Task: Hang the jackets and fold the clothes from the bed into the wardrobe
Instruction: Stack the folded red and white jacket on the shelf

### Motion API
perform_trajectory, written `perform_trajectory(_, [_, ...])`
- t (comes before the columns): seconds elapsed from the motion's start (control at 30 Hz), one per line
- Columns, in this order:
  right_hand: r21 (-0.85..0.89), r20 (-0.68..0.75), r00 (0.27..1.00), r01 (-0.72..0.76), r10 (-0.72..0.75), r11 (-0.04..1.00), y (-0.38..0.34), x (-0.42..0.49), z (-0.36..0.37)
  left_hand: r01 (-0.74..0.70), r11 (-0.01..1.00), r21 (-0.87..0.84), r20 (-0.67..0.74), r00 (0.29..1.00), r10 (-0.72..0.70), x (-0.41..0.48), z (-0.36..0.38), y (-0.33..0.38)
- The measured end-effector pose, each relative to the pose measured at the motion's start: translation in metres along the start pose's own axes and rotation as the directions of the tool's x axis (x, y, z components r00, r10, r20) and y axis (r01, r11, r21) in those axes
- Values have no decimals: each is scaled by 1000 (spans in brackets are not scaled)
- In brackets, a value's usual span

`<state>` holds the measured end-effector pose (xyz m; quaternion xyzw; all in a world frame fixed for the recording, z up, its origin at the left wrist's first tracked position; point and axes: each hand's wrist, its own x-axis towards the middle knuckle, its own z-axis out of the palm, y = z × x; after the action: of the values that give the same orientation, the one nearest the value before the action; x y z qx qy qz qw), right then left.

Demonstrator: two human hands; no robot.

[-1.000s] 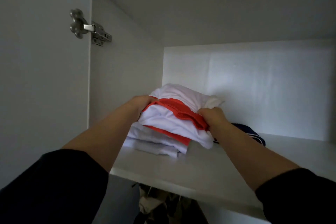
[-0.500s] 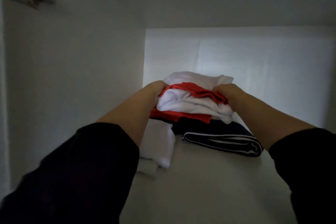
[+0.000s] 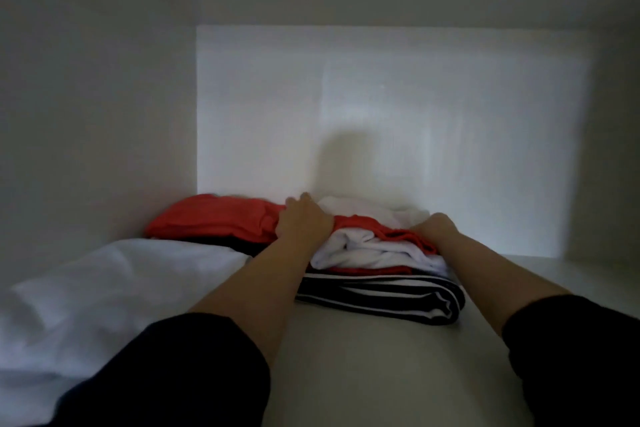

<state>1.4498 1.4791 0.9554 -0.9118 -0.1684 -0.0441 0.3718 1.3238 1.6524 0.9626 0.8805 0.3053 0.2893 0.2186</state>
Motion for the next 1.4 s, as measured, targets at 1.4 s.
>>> perform_trajectory(1.4, [-823, -462, 868, -345, -180, 452, 142, -550, -319, -958, 288, 15, -106, 285, 953, -468, -89, 212])
